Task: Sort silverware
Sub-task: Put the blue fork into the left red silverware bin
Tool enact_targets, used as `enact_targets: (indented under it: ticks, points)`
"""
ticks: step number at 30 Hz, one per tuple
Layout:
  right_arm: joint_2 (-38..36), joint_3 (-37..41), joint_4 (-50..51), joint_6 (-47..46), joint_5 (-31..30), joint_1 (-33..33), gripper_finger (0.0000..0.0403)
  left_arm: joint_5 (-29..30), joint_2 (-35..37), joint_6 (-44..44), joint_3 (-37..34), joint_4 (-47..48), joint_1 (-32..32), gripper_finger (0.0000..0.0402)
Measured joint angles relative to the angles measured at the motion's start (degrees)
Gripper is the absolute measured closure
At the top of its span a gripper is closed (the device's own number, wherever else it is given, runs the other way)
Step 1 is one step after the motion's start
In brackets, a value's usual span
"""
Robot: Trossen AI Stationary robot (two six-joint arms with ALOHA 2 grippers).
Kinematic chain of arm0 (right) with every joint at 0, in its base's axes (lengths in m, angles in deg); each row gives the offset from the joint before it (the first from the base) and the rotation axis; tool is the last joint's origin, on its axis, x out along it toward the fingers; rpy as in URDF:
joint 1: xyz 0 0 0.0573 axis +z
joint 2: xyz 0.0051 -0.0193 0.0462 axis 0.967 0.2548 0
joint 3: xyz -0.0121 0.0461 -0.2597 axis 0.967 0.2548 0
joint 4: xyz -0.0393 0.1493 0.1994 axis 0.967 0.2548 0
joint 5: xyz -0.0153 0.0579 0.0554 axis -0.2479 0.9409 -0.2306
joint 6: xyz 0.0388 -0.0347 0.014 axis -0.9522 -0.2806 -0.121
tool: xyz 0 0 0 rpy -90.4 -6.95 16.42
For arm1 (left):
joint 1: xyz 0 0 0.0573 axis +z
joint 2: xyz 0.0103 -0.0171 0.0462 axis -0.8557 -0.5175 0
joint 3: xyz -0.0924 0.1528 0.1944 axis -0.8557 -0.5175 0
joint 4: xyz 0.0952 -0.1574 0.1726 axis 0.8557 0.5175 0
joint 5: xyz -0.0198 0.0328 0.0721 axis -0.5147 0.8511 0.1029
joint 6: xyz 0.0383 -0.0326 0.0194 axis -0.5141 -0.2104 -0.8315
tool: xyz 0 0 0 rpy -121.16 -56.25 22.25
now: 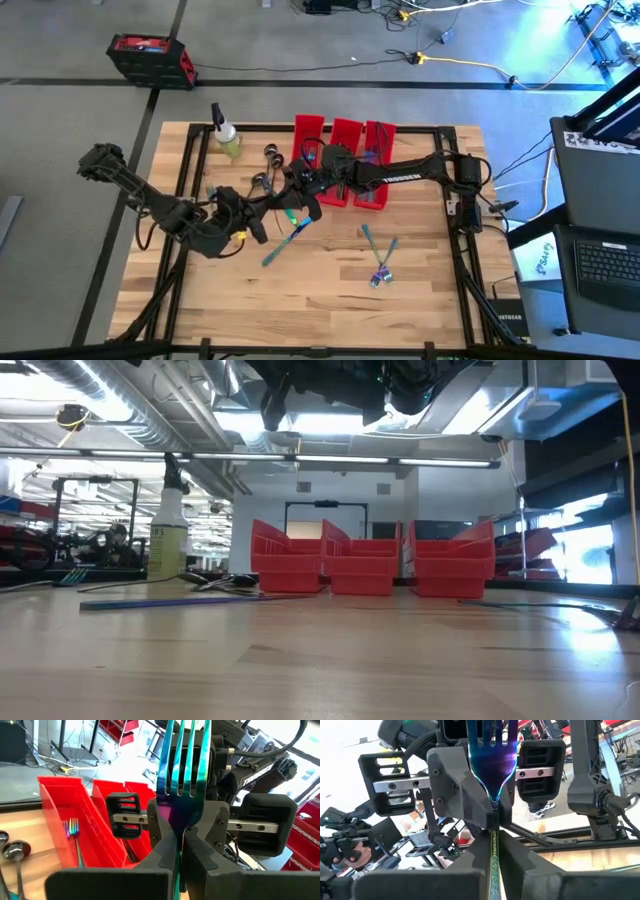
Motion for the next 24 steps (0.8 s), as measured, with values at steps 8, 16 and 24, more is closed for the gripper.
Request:
enact_targets:
  ticks: [8, 16, 24]
  points:
    - [0.0, 0.0, -0.3, -1.6, 0.4, 0.0, 0.0398, -0.3, 0.0, -0.4, 0.0, 0.0, 0.3, 0.0401]
    - [0.0, 0.0, -0.5, -2.0, 0.9, 0.3, 0.0401, -0.8, 0.0, -0.2, 0.0, 1.6, 0.3, 0.0373]
    - [-0.7, 0.1, 0.1, -2.5, 2.2, 0.3, 0.0402, -1.6, 0.0, 2.9, 0.0, 5.4, 0.1, 0.0276]
